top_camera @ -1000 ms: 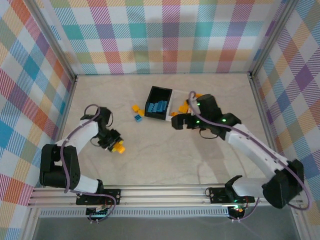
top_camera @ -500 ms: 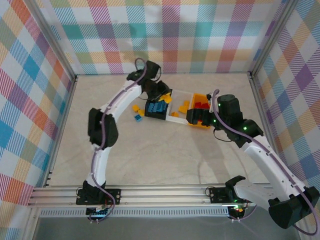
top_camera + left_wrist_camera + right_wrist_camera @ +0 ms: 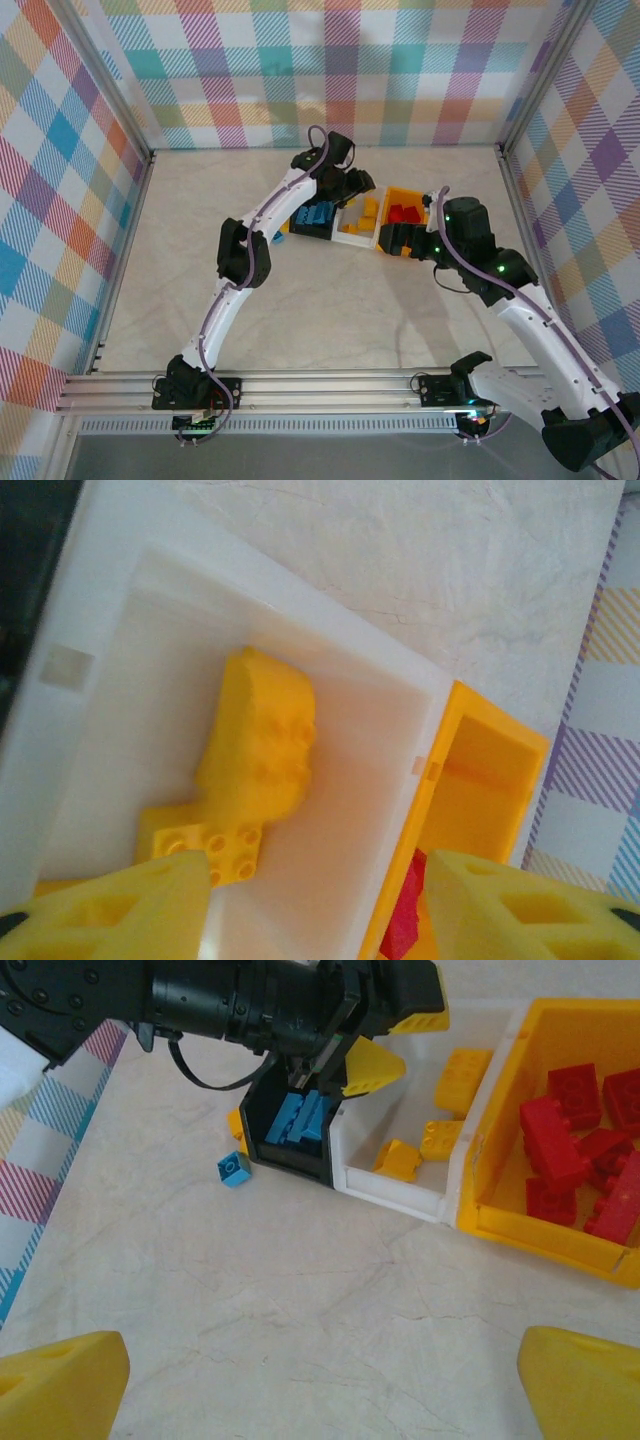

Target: Sort the legos into containers by color

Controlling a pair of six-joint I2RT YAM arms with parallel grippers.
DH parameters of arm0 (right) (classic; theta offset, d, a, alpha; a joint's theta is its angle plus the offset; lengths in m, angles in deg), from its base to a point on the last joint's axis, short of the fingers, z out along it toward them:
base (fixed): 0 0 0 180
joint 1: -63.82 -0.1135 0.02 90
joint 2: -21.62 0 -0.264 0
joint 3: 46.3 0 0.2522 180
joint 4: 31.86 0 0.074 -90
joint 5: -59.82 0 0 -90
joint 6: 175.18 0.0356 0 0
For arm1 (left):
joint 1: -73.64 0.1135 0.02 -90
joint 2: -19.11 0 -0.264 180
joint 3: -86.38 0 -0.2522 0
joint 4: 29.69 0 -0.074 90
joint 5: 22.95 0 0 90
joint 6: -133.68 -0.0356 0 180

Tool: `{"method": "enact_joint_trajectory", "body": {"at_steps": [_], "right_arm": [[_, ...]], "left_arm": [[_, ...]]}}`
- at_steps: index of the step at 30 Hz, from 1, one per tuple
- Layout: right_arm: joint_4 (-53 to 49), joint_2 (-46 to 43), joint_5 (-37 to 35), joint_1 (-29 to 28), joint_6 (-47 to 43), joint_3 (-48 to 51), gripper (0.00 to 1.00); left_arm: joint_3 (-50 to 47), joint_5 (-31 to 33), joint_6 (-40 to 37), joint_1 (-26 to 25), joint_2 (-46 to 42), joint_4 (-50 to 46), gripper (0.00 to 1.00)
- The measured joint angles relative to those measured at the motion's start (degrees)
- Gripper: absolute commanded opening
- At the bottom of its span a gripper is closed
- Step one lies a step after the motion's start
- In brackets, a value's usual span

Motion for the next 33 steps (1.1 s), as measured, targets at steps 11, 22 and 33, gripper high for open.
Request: {"method": "enact_joint_trajectory", "body": {"at_steps": [11, 22, 33], "right_arm": [[0.68, 2.97, 1.9, 0.0, 0.44, 1.51, 0.99], [3.74, 13.27, 10.21, 0.0, 0.42, 1.29, 0.97], [4.52, 15.69, 13.2, -0.5, 1.18, 0.59, 0.97]], "left_arm": [[-3.89, 4.24, -6.95, 0.92, -6.4, -9.35, 0.66], [-39.76, 10.47, -5.66, 18.75, -35.06, -10.38, 0.65], [-28.3, 11.54, -4.31, 19.91, -16.76, -12.87, 0.64]]}}
